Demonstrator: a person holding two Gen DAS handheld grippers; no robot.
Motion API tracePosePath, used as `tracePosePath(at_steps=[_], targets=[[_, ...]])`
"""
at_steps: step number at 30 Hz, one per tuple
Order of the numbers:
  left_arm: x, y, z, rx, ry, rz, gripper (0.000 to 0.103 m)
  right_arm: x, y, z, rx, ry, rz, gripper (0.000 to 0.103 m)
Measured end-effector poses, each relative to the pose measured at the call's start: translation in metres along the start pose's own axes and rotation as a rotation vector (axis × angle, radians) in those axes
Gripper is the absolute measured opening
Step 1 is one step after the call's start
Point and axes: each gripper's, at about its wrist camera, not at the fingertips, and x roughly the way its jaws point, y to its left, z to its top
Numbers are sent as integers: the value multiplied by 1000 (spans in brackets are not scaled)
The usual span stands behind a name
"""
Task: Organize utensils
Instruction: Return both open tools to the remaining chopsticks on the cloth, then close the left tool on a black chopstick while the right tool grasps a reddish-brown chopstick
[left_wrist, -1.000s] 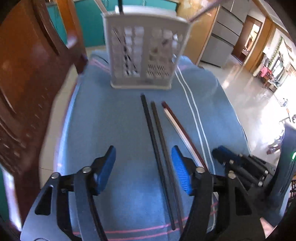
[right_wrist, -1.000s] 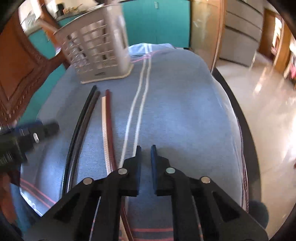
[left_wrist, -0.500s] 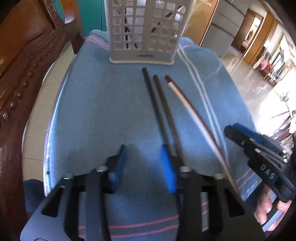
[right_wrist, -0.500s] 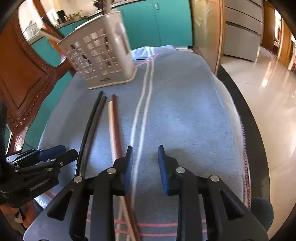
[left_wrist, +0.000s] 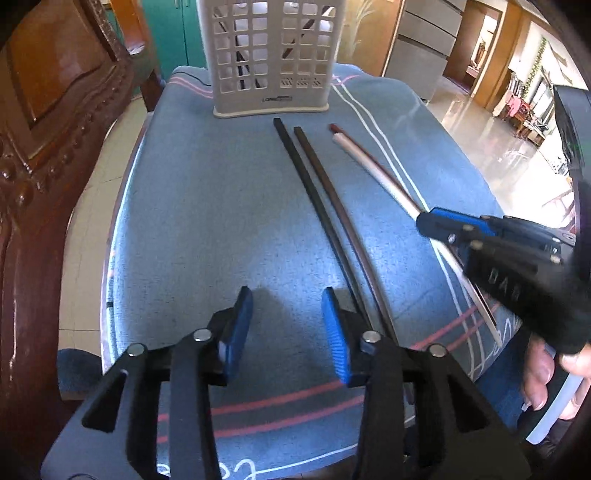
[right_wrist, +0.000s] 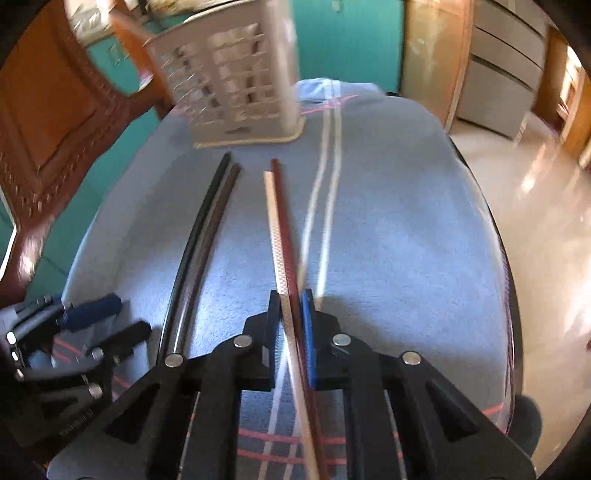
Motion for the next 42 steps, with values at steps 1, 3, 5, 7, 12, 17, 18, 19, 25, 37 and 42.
tracePosePath(at_steps=[1, 3, 5, 7, 12, 17, 18, 19, 25, 37, 42], targets=[[-1, 0, 0, -2, -1, -6, 43, -5, -3, 1, 25, -21, 19, 12], [-1, 0, -1, 1, -1, -18, 46, -14, -10, 3, 78, -47, 39, 12], [-1, 0, -2, 6, -3, -27, 49, -16, -14, 6, 106, -45, 24, 13], [-2, 0, -3, 13, -6, -36, 51, -14, -13, 7, 95, -32, -26, 13], [-2, -1, -5, 35, -6, -55, 54, -5, -17, 7, 113, 4, -118, 19], [-3, -2, -6, 51, -6, -77, 60, 5, -14, 9, 110, 39, -162, 25], [-3, -3, -7, 55, -8, -80, 61, 6, -12, 9, 108, 43, -164, 25], [-2, -4, -7, 60, -9, -83, 63, 8, -12, 9, 108, 49, -164, 25], [-1, 0, -4, 41, -14, -106, 63, 10, -15, 9, 122, 59, -141, 25], [1, -1, 0, 29, -13, -95, 63, 29, -4, 26, 0, 74, -176, 25], [2, 0, 2, 20, -12, -97, 63, 30, 0, 21, -48, 65, -182, 26]])
